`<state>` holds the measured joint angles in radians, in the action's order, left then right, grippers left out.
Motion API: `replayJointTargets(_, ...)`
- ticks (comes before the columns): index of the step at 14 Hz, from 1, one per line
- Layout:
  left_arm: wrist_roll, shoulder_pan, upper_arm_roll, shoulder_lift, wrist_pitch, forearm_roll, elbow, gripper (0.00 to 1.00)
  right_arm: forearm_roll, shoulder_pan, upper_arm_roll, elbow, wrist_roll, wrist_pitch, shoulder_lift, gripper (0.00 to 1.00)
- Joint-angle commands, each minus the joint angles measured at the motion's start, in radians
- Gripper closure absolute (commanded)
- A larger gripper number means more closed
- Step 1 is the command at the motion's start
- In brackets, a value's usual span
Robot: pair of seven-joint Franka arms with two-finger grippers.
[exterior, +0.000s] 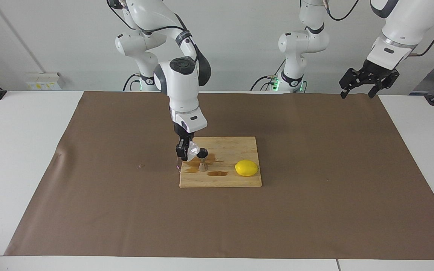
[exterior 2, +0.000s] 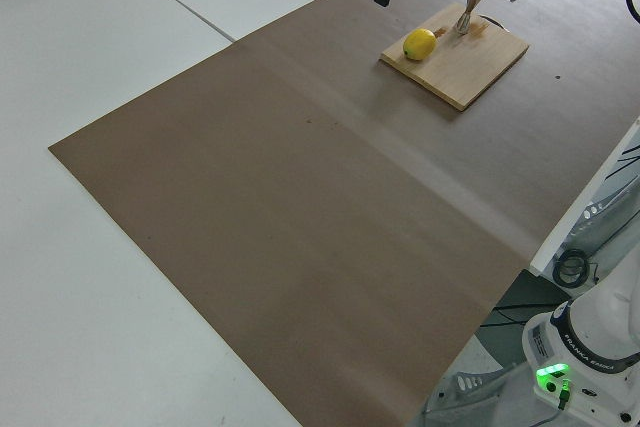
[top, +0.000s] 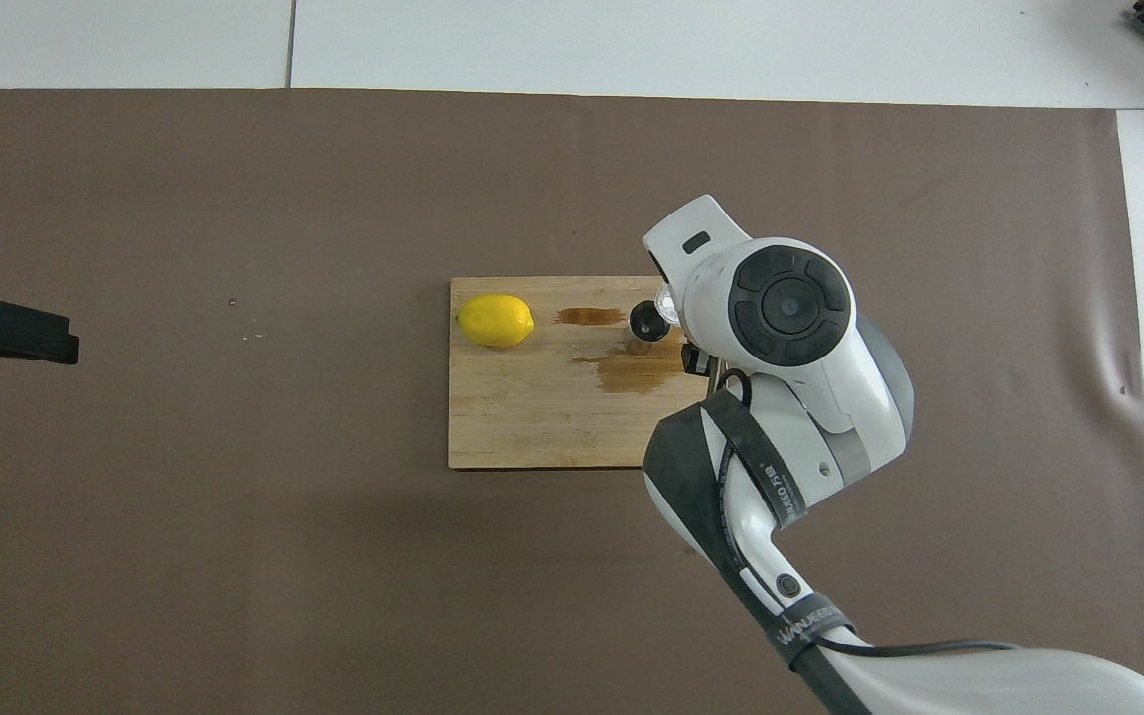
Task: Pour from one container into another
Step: 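Tilt the white cup with the right gripper to pour into the dark cup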
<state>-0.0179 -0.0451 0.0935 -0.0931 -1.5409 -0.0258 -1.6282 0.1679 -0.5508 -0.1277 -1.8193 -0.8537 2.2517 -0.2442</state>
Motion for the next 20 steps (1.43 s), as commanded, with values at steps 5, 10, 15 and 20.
replayJointTargets(5,0.012,0.01,-0.011,-0.017,0.01,0.011,-0.012,0.0,0.171,-0.012,0.007,0.014,0.079,0.006,-0.006,0.61)
replayJointTargets(10,0.012,0.01,-0.011,-0.019,0.01,0.011,-0.012,0.0,0.214,-0.029,0.007,0.008,0.087,0.0,-0.004,0.62)
replayJointTargets(15,0.012,0.008,-0.011,-0.019,0.01,0.011,-0.012,0.0,0.284,-0.043,0.007,0.006,0.099,-0.012,-0.007,0.62)
replayJointTargets(20,0.012,0.01,-0.011,-0.017,0.008,0.011,-0.012,0.0,0.33,-0.063,0.007,0.002,0.099,-0.03,-0.007,0.62)
